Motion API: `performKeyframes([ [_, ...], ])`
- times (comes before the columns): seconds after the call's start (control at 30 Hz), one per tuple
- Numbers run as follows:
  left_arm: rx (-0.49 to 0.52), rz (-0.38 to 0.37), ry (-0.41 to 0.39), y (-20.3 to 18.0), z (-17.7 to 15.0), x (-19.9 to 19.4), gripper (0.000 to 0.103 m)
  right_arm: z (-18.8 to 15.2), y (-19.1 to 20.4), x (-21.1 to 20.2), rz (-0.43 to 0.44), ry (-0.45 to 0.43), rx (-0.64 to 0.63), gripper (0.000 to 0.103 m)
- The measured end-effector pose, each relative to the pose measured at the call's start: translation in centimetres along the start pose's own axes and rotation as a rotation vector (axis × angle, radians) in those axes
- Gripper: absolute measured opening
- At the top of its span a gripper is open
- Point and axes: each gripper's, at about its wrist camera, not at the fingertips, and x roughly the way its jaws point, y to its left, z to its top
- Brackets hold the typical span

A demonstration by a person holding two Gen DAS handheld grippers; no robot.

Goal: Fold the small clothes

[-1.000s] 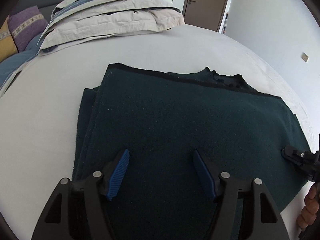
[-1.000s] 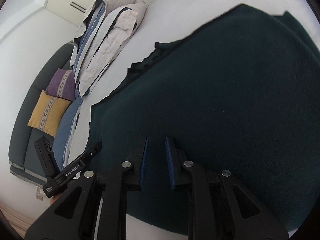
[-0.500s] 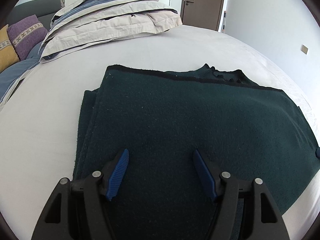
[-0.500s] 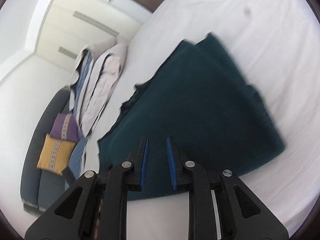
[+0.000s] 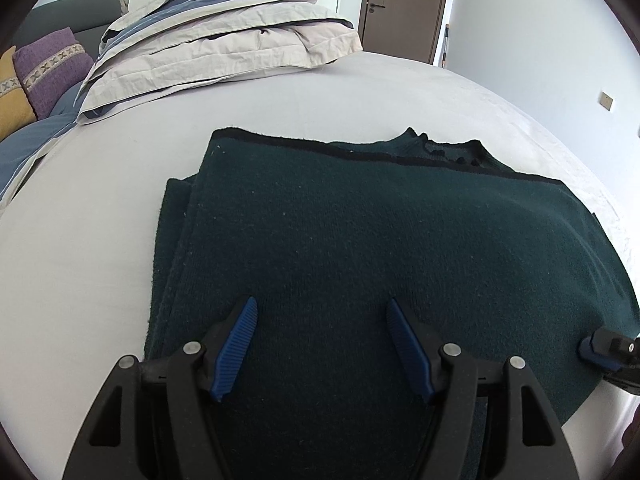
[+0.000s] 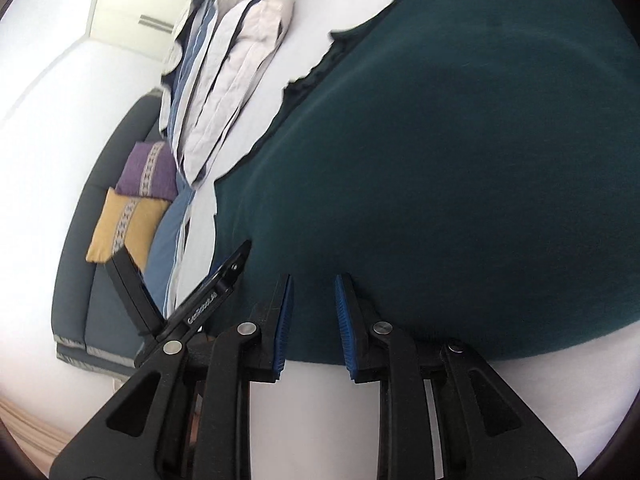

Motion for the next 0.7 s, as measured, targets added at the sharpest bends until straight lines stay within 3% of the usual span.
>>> performKeyframes([
  [0.13, -0.006, -0.01, -0.003, 0.1, 0.0, 0.0, 0.07, 1.2, -4.1, -5.7, -0.044, -0.137, 0.081, 0.021],
  [0.27, -0.026, -0.046, -0.001, 0.6, 0.1, -0.3, 0.07, 1.7, -6.9, -11.6, -0.146, -0.281, 0.146, 0.021],
  [0.37, -0.069, -0.075, 0.022, 1.2, 0.5, -1.5, 0.067, 1.8, -8.2, -15.5, -0.161, -0.336, 0.156, 0.021],
  [0.4, -0.085, -0.082, 0.023, 1.2, 0.6, -2.2, 0.066, 1.7, -8.2, -16.3, -0.176, -0.35, 0.15, 0.027],
  [0.43, -0.094, -0.101, 0.022, 1.0, 0.6, -2.7, 0.065, 1.5, -7.9, -16.6, -0.18, -0.365, 0.145, 0.048],
  [0.47, -0.097, -0.125, 0.019, 0.6, 0.6, -3.3, 0.063, 1.4, -7.9, -16.9, -0.169, -0.38, 0.146, 0.057],
  [0.6, -0.044, -0.154, 0.004, -1.8, 0.4, -4.1, 0.063, 2.7, -6.8, -16.4, -0.105, -0.355, 0.105, 0.058],
  [0.7, -0.044, -0.136, 0.032, -2.0, 0.0, -3.2, 0.063, 4.2, -5.9, -16.8, -0.178, -0.344, 0.024, 0.058],
])
